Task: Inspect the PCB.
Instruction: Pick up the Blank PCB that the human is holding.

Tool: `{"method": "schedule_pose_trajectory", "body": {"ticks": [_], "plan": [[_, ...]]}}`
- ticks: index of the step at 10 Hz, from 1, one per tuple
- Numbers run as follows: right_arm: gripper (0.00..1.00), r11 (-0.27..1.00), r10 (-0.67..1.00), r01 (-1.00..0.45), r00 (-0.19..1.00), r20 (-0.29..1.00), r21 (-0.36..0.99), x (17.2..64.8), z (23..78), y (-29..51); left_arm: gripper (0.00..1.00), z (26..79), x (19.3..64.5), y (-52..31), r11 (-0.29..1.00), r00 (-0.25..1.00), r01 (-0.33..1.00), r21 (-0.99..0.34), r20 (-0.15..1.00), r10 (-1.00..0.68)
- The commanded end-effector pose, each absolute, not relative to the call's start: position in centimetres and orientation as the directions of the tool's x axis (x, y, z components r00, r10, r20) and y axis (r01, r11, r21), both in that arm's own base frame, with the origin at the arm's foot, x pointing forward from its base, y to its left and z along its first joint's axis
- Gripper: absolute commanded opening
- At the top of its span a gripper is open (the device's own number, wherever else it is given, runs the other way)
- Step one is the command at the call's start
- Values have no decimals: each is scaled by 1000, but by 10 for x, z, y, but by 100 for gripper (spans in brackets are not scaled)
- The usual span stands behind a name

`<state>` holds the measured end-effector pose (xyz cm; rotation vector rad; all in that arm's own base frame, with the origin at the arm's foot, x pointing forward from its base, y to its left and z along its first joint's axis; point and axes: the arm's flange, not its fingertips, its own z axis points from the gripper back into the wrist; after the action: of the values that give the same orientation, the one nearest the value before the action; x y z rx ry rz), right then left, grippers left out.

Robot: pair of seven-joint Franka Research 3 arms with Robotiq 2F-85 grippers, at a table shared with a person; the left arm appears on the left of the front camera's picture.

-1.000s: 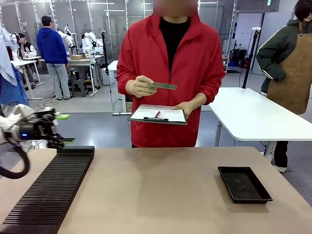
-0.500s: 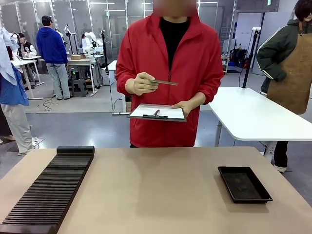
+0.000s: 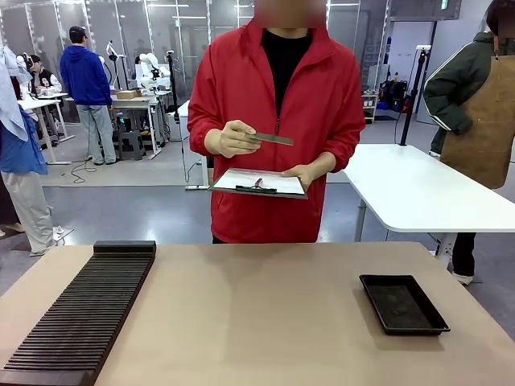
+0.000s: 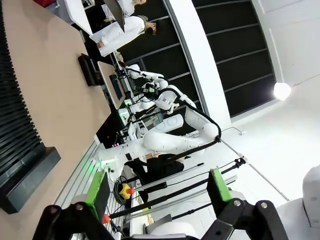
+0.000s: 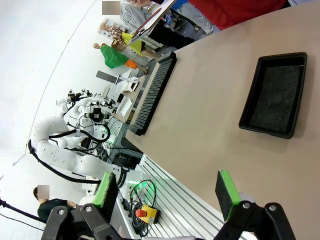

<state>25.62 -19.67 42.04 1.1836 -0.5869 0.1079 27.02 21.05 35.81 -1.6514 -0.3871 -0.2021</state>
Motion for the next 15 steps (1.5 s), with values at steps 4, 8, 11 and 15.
{"method": "schedule_pose_trajectory", "body": {"ticks": [4, 8, 11, 15], "plan": [[100, 389, -219, -402, 834, 507, 829, 257, 423, -198, 100, 358, 270, 211, -79, 926, 366, -927, 355, 132], [100, 389, -219, -402, 834, 507, 829, 257, 423, -198, 100, 358, 270, 211, -79, 926, 366, -927, 355, 132], [100, 389, -219, -402, 834, 507, 829, 257, 423, -198, 100, 358, 270, 211, -79, 926, 366, -927, 355, 132], [100, 389, -219, -402, 834, 507, 829, 257, 423, -198, 100, 358, 270, 211, -79, 926, 366, -927, 355, 132]]}}
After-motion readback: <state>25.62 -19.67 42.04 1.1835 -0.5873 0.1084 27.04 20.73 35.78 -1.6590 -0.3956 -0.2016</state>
